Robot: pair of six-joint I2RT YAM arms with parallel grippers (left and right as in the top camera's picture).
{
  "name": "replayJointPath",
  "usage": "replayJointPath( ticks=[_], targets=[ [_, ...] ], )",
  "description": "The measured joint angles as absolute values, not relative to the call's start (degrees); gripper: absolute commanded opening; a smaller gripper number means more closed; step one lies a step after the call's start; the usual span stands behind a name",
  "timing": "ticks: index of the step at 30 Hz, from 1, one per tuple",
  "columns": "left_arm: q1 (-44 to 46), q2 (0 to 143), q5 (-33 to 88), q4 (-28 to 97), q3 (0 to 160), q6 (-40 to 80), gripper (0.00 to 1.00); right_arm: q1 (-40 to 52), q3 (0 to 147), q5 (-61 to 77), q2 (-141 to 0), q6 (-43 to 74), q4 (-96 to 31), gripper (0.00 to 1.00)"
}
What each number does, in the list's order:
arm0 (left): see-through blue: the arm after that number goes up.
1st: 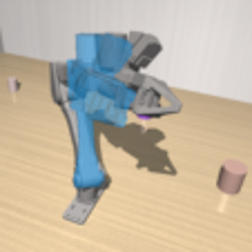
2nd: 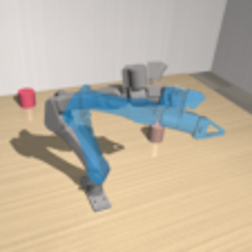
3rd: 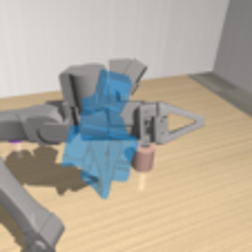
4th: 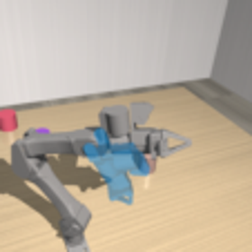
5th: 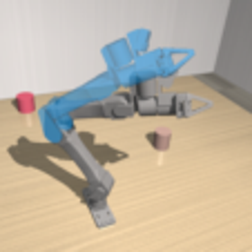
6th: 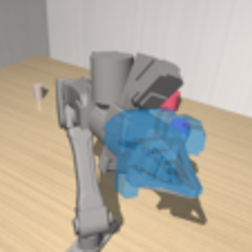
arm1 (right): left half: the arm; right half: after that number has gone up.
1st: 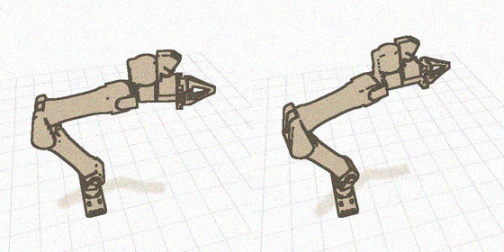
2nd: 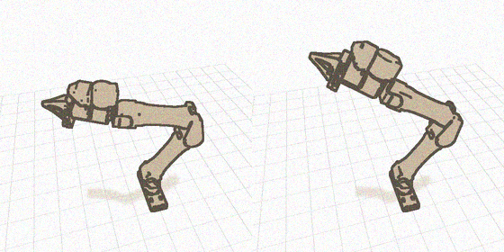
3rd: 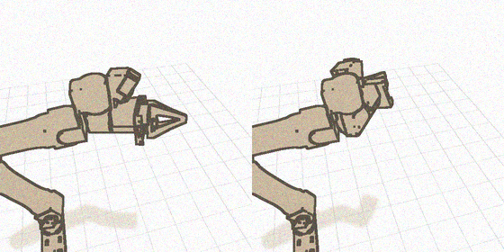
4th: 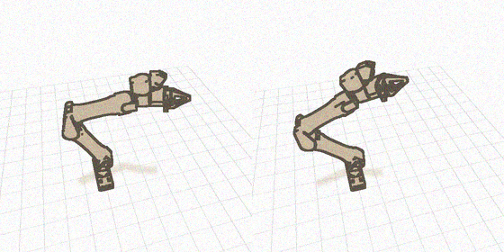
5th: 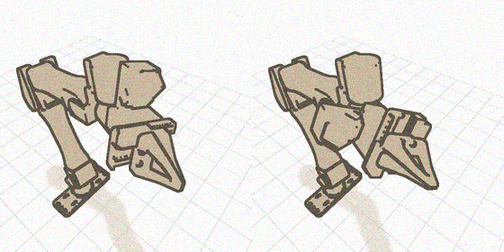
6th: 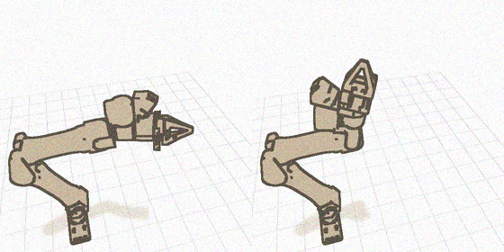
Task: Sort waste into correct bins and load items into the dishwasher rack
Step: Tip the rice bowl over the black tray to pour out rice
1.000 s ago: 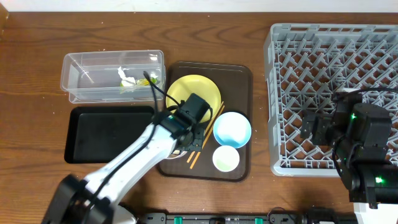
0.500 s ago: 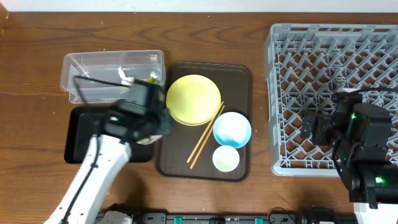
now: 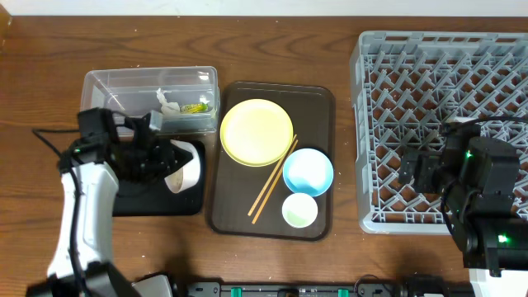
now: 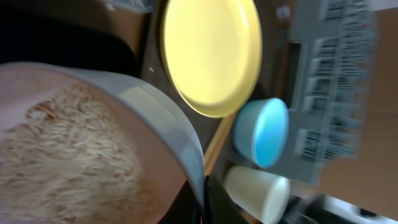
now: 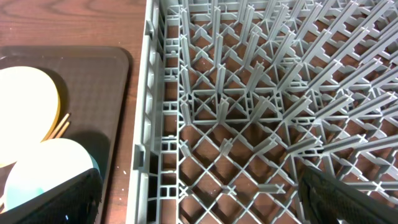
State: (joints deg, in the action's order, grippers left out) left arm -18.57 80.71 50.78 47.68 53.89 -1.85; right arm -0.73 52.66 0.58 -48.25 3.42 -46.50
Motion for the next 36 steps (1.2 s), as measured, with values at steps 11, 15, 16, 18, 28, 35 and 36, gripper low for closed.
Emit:
replayJointPath(
  ticks=[11,15,16,18,28,35,36],
  targets=[
    [-30.48,93.19,71.22,50.70,53.71,-8.78,0.06,-0.73,52.66,0.58,-48.25,3.42,-46.92,0.99],
    [-33.69,94.35,76.31,51.22,53.69,-9.06,0.06,-0.73,52.66,0.58,-48.25,3.42,-46.92,0.99],
    [-34.48,94.37,77.56,51.29,53.69,-9.02,0.06,-0.73,52.66,0.58,-48.25,3.42,-46.92,0.99],
    [-36.03,94.37,80.09,51.46,53.69,-8.82,0.06,-0.73,52.66,0.56,-48.25,3.42,-46.92,0.99],
    [-39.75,94.37,85.89,56.42,53.69,-5.69,0.06,-0.73,52.66,0.58,-48.25,3.42,-46.92,0.99],
    [-40.32,94.37,88.01,59.57,53.69,-3.53,0.06,-0.73,52.66,0.58,-48.25,3.44,-46.94,0.99],
    [-40.36,94.37,88.20,59.59,53.69,-3.18,0.06,-0.73,52.66,0.58,-48.25,3.42,-46.94,0.99]
  ],
)
